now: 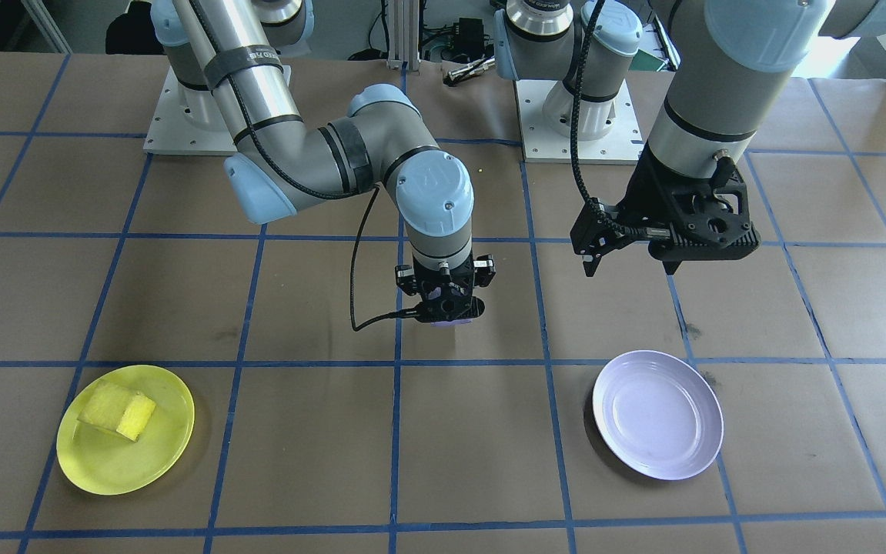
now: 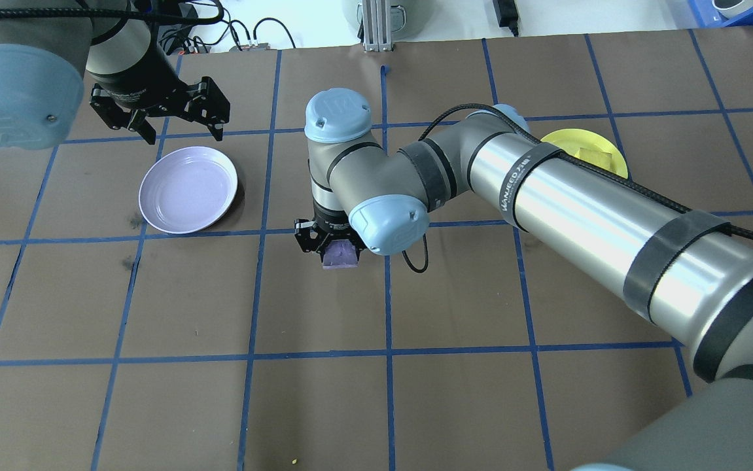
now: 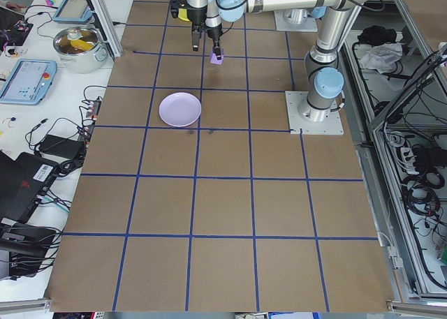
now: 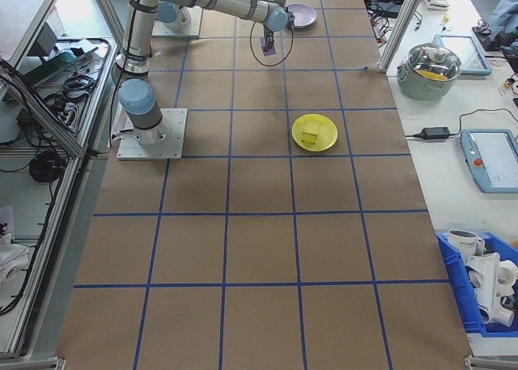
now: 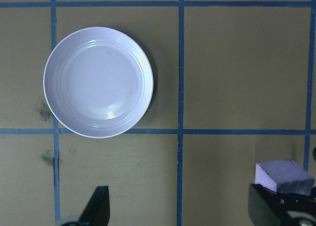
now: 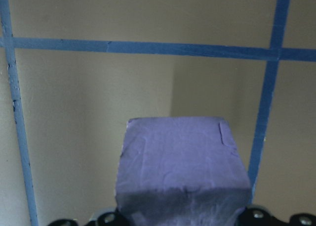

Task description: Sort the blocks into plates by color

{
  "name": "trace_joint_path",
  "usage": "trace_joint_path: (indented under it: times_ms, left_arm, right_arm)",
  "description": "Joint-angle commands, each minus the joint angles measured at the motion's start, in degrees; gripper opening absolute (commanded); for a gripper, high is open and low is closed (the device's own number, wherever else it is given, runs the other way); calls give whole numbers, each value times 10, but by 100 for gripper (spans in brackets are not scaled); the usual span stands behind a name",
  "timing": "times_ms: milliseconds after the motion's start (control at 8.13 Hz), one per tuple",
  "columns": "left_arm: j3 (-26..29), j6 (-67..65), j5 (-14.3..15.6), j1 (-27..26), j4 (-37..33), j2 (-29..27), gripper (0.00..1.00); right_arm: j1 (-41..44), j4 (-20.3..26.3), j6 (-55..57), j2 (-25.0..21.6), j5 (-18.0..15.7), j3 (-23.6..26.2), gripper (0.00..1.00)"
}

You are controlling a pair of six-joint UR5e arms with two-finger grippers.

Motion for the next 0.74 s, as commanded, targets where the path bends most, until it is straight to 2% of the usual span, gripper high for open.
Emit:
trace_joint_path:
  times_ms: [0,123,246,492,615]
  left_arm:
    - [-11,6,0,0,-5,-5,100]
    - [-22,6,0,0,1,8,100]
    - [-28,6,-1,0,1,9,100]
    - [-30,-1,0,0,-4,-6,100]
    - [-30,0,-1,-1,0,-2,100]
  right_arm:
    - [10,-3,-1,13,-7,-8,78]
    - [9,-5,-3,11,-8,-8,98]
    - [7,-5,-4,7,-19,-8,100]
    - [-24,3,-24,-21,-70,-3,100]
    - [-57,25,-30,-39,-76,-3,100]
